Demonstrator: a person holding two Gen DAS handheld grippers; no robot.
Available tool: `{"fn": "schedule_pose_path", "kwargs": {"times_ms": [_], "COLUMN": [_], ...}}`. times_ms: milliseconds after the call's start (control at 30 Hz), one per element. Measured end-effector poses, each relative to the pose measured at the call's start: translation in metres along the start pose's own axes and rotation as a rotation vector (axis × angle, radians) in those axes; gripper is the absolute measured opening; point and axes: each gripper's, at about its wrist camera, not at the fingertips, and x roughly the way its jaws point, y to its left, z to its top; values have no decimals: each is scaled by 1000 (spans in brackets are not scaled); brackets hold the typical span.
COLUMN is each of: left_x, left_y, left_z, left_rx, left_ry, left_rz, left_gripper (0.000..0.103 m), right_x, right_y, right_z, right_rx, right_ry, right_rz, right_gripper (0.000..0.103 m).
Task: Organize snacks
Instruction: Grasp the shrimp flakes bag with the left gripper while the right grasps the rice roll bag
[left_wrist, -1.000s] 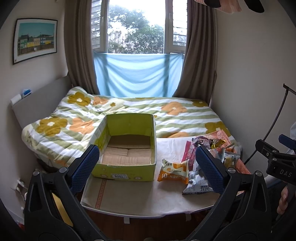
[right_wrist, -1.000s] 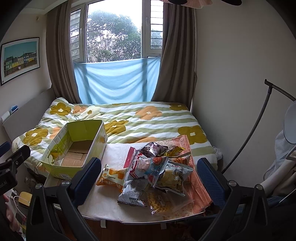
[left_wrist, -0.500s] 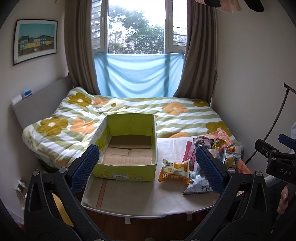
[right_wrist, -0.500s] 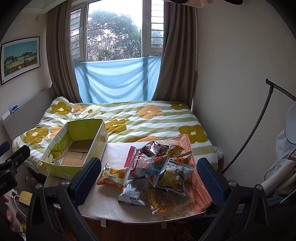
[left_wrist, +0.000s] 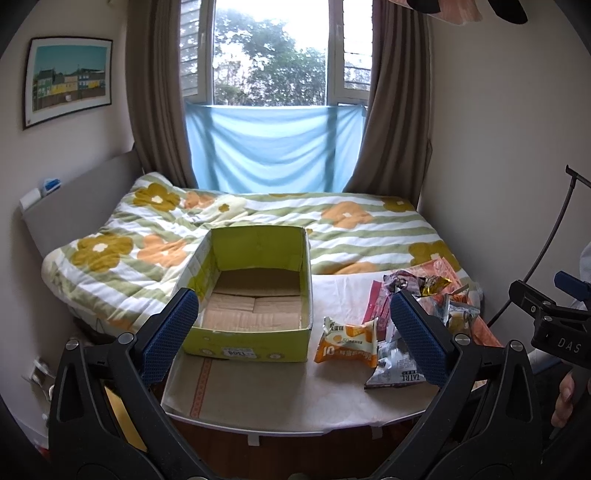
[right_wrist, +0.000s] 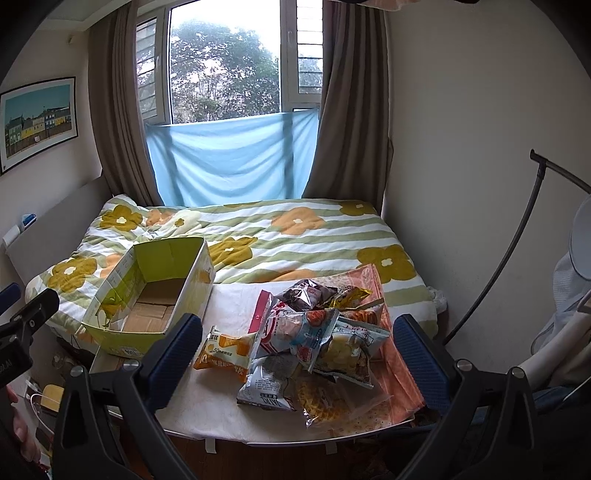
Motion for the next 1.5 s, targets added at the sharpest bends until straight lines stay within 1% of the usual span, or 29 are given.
{"fn": "schedule_pose_path", "kwargs": {"times_ms": [167, 300, 400, 533, 633, 733, 800, 867, 1033, 1133, 1267, 1333, 1500], "left_x": [25, 55, 81, 110, 133, 160, 180, 197, 246, 275, 299, 310, 331], "left_y": [-7, -17, -28, -52, -80, -107, -125, -142, -180, -191, -201, -206, -205], "left_z": [8, 3, 0, -4, -9, -12, -14, -18, -31, -40, -51, -58, -72], "left_rx": [68, 111, 127, 134, 151, 161, 157, 161, 160, 130, 106, 104, 53], "left_ry": [59, 109, 160, 220, 258, 324, 383, 417, 522, 596, 666, 697, 768], "left_rz": [-60, -157, -225, -300, -343, -379, -424, -446, -454, -437, -435, -420, -430], "left_gripper": [103, 103, 103, 103, 103, 103, 103, 103, 103, 102, 102, 102, 102], "right_x": [11, 30, 42, 65, 85, 108, 126, 142, 180, 201, 218, 228, 246], "right_y": [-15, -35, -50, -78, -97, -114, -124, -131, -137, -139, -140, -143, -153], "right_z": [-7, -19, -25, -38, -46, -53, -57, -60, -68, -75, -76, -76, -76], "right_rx": [65, 140, 160, 235, 284, 319, 335, 341, 347, 357, 335, 330, 352], "right_ry": [45, 93, 119, 199, 253, 300, 336, 365, 424, 461, 477, 487, 504], "right_rz": [-16, -54, -80, -42, -32, -6, 32, 68, 161, 221, 277, 292, 333], "right_gripper": [103, 103, 103, 103, 103, 103, 103, 103, 103, 103, 103, 103, 103]}}
